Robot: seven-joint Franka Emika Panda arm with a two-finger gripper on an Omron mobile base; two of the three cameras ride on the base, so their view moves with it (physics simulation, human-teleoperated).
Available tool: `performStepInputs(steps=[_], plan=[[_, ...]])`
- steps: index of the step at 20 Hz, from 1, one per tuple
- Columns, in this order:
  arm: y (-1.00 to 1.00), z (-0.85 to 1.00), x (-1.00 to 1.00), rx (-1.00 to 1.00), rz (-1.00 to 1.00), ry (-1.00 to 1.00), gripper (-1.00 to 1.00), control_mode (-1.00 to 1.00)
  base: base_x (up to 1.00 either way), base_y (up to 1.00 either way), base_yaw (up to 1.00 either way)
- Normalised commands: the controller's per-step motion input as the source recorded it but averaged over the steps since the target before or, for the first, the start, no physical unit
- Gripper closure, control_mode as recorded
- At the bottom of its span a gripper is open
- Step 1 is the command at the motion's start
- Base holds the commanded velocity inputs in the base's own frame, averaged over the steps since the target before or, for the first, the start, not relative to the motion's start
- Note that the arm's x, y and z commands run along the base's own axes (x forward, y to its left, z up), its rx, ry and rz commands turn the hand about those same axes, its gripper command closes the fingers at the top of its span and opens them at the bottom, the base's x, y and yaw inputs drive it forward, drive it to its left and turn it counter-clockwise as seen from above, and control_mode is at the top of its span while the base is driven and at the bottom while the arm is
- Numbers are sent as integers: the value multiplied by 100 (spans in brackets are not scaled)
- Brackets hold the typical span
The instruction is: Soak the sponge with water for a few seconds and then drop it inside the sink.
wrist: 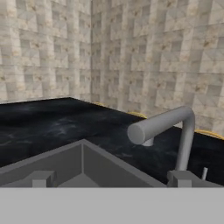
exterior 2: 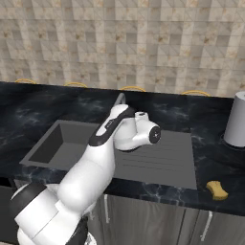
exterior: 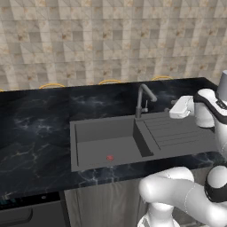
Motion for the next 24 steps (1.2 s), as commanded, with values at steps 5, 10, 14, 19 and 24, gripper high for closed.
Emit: performStepInputs(steps=[5, 10, 14, 19, 24], plan=[[-4, -1, 25, 0, 0, 0, -100, -100, 0, 0, 0], [0, -10, 25, 0, 0, 0, -100, -100, 0, 0, 0], [0, -16, 26, 0, 0, 0, -100, -100, 0, 0, 0], [0, -17, 19, 0, 0, 0, -100, -100, 0, 0, 0], [0, -27, 9, 0, 0, 0, -100, -100, 0, 0, 0]])
